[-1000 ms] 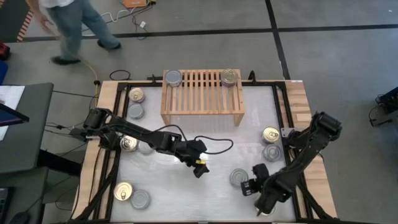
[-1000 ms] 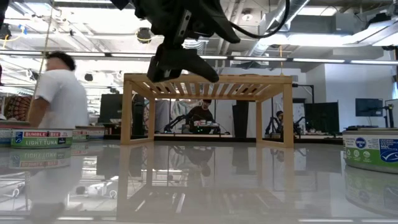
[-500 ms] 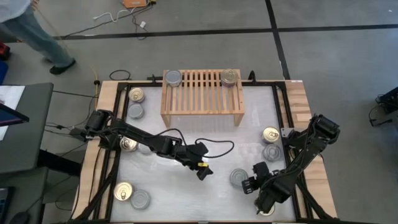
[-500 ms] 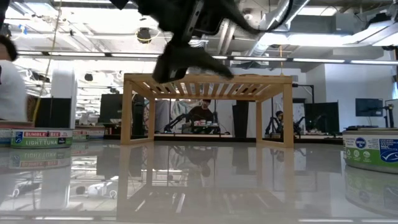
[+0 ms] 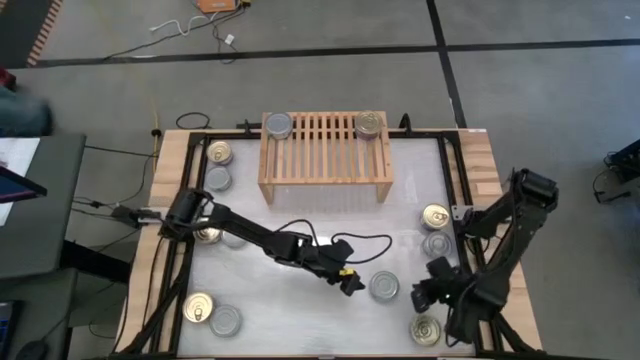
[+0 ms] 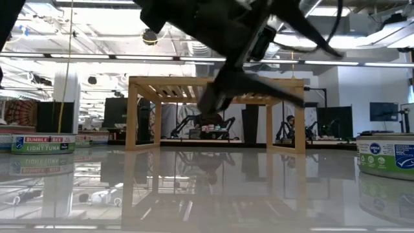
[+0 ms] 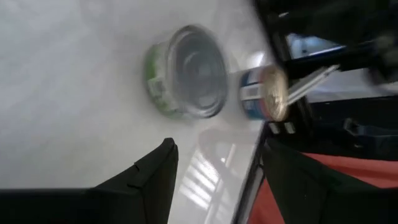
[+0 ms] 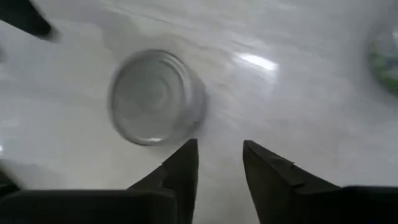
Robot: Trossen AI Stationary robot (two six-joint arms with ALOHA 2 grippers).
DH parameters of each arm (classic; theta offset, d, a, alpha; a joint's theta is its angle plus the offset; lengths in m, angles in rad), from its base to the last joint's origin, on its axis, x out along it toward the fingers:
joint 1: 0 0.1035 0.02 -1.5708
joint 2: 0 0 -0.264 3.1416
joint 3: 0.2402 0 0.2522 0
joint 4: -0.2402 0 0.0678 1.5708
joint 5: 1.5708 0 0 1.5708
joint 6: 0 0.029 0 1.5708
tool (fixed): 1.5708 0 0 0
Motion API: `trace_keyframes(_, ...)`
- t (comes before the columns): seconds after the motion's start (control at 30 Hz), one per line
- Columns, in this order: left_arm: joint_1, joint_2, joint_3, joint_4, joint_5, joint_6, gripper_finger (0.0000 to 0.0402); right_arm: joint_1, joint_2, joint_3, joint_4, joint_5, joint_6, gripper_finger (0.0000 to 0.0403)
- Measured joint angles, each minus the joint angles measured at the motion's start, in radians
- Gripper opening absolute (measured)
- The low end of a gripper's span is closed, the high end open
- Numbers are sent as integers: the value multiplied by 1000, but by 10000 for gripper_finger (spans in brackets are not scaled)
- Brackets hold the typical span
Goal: Stack canned seafood by type on shelf
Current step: Move the green tuna can to the center of the table
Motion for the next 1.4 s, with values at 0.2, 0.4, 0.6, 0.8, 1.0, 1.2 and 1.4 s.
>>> trace_keyframes(0.2,0,68,94,19,2,1,224,-24,-92,-171,286,221,-20,113)
trace_keyframes(0.4,0,68,100,-45,-58,10,224,-39,-100,-190,289,152,-69,107)
trace_keyframes(0.6,2,69,100,-80,-81,-2,224,-63,-52,-190,397,54,-95,89)
trace_keyframes(0.8,2,69,99,-87,-99,28,224,-100,1,-190,512,16,-193,42)
trace_keyframes(1.0,2,69,99,-107,-100,54,224,-112,-12,-147,480,12,-230,17)
trace_keyframes(1.2,6,69,99,-184,-64,38,224,-117,-6,-96,245,-126,-132,23)
trace_keyframes(1.4,6,26,98,-396,-76,40,224,-147,-1,-116,211,-176,-106,18)
